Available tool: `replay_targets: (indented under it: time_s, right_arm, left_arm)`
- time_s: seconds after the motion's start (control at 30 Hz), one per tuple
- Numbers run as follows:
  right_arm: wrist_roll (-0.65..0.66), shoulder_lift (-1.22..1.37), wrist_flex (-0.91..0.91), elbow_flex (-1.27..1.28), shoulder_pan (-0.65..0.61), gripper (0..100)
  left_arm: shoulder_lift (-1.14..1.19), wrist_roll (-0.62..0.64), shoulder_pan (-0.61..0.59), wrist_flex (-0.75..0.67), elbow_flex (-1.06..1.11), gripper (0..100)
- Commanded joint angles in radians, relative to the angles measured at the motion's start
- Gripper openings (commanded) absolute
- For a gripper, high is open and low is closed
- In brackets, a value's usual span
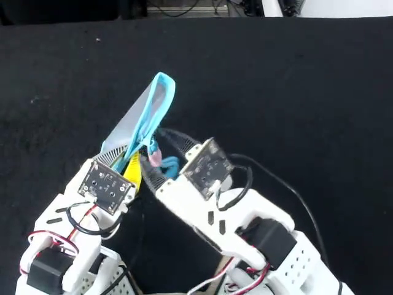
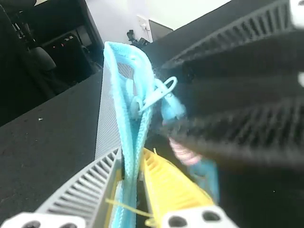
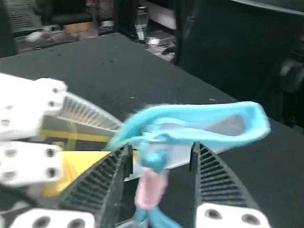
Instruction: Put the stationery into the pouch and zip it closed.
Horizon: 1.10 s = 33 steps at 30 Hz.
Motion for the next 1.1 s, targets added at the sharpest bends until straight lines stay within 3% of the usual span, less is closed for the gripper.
replay_targets:
  time_s: [0.0,1.07]
  right_arm:
    - [-0.008,-0.01,-0.029,-0.01,0.061,18.8]
    - [-0.003,0.001,-0.146,0.039,0.071,18.5]
  left_arm:
    - [0.011,0.017,0.001,0.006,0.041,3]
    - [0.011,0.017,-0.002,0.006,0.041,3]
